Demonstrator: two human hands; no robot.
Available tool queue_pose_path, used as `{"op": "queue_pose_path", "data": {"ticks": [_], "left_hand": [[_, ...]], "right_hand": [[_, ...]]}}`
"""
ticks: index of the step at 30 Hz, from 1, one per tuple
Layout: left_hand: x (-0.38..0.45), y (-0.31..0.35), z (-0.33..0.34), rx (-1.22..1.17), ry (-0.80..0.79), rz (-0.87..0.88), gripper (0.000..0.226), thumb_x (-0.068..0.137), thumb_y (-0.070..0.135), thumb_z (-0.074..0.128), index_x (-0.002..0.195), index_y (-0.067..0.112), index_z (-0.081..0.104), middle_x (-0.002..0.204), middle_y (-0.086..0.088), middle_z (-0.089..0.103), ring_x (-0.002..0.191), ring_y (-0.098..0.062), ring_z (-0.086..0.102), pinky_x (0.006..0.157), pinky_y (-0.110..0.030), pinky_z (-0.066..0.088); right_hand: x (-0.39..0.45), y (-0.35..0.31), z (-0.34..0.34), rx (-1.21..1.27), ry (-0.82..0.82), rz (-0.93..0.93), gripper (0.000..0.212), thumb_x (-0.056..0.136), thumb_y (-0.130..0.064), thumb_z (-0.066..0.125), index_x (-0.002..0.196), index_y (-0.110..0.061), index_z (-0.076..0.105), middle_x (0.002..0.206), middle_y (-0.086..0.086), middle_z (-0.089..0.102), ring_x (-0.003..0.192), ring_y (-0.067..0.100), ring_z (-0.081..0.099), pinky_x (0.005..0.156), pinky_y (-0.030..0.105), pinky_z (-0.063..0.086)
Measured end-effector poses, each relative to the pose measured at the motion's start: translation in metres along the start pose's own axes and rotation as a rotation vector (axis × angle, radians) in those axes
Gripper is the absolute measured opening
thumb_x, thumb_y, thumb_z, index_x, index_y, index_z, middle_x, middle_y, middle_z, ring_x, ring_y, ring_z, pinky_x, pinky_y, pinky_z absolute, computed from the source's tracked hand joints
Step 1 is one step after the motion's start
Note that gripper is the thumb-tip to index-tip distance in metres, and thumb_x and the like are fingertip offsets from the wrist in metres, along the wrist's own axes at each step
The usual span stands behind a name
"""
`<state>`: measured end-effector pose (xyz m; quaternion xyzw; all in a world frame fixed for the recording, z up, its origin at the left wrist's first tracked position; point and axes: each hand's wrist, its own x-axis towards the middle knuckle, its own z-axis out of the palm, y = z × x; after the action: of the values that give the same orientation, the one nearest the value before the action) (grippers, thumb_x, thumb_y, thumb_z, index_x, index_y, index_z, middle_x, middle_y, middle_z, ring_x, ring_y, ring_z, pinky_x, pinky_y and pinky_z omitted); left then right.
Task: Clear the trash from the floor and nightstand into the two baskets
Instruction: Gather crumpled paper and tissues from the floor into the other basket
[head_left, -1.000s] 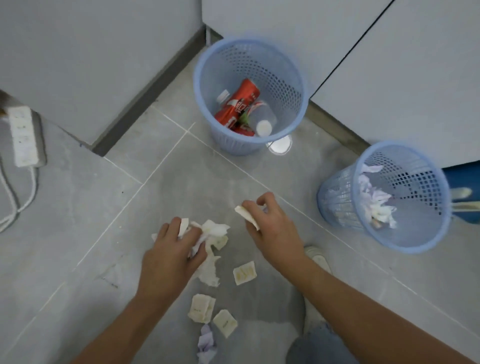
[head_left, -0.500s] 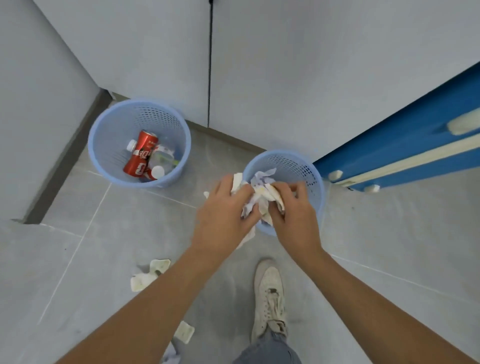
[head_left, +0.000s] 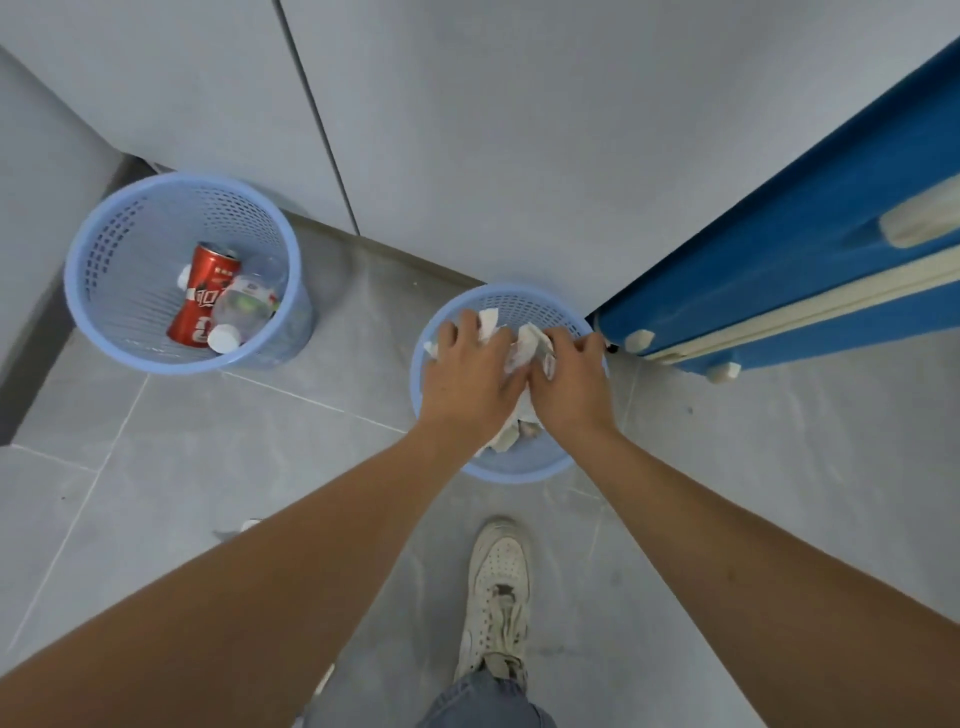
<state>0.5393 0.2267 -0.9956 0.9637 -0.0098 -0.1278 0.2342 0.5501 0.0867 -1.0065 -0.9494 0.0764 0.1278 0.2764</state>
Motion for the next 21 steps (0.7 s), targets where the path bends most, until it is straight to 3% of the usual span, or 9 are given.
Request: {"op": "queue_pose_path", "data": {"ticks": [2,5,9,12,16,21], "left_hand": [[-0.001,0.001,-0.002,-0.063,-0.045,-0.047,0.047,0.100,0.053,0.049,0.142,0.032,0.053,0.148,-0.010,0.041,0.135,-0.038,0.039,0.096,-0.054,0.049],[-0.002,-0.005,-0.010,-0.118,-0.059,-0.050,0.050,0.099,0.051,0.050,0.147,0.037,0.050,0.161,-0.006,0.034,0.147,-0.038,0.029,0.110,-0.057,0.041],[-0.016,-0.005,-0.022,-0.207,-0.042,0.033,0.050,0.100,0.037,0.053,0.149,0.027,0.050,0.165,-0.004,0.033,0.153,-0.031,0.024,0.120,-0.049,0.031],[-0.040,0.006,-0.026,-0.299,-0.024,0.114,0.049,0.100,0.031,0.053,0.149,0.027,0.050,0.163,0.001,0.036,0.149,-0.023,0.033,0.109,-0.045,0.045],[-0.083,0.013,-0.028,-0.335,-0.023,0.308,0.051,0.096,0.013,0.050,0.146,0.023,0.052,0.152,0.000,0.046,0.131,-0.027,0.048,0.089,-0.051,0.055],[-0.164,-0.017,-0.035,-0.312,0.061,0.267,0.047,0.094,0.013,0.051,0.140,0.025,0.053,0.133,0.002,0.051,0.119,-0.020,0.051,0.066,-0.038,0.057]], "right_hand": [[0.005,-0.001,-0.002,0.059,-0.089,0.073,0.037,0.100,-0.032,0.059,0.134,-0.019,0.054,0.131,0.011,0.039,0.109,0.029,0.059,0.089,0.033,0.047],[0.006,-0.002,-0.011,0.067,-0.176,0.091,0.048,0.098,-0.041,0.058,0.143,-0.029,0.047,0.140,0.007,0.039,0.121,0.028,0.056,0.099,0.036,0.045],[-0.007,-0.003,-0.025,0.017,-0.086,-0.005,0.038,0.099,-0.038,0.054,0.136,-0.030,0.051,0.139,0.005,0.046,0.120,0.029,0.057,0.095,0.042,0.048],[-0.029,-0.009,-0.026,0.057,-0.026,-0.071,0.030,0.100,-0.029,0.054,0.129,-0.026,0.055,0.131,0.002,0.051,0.116,0.024,0.058,0.094,0.046,0.052],[-0.065,-0.013,-0.022,0.109,0.070,-0.131,0.027,0.095,-0.012,0.053,0.120,-0.019,0.058,0.125,-0.002,0.053,0.106,0.019,0.059,0.084,0.041,0.052],[-0.123,-0.023,-0.009,0.084,0.137,-0.176,0.022,0.097,-0.009,0.053,0.118,-0.016,0.056,0.119,0.001,0.052,0.103,0.020,0.059,0.082,0.043,0.054]]}}
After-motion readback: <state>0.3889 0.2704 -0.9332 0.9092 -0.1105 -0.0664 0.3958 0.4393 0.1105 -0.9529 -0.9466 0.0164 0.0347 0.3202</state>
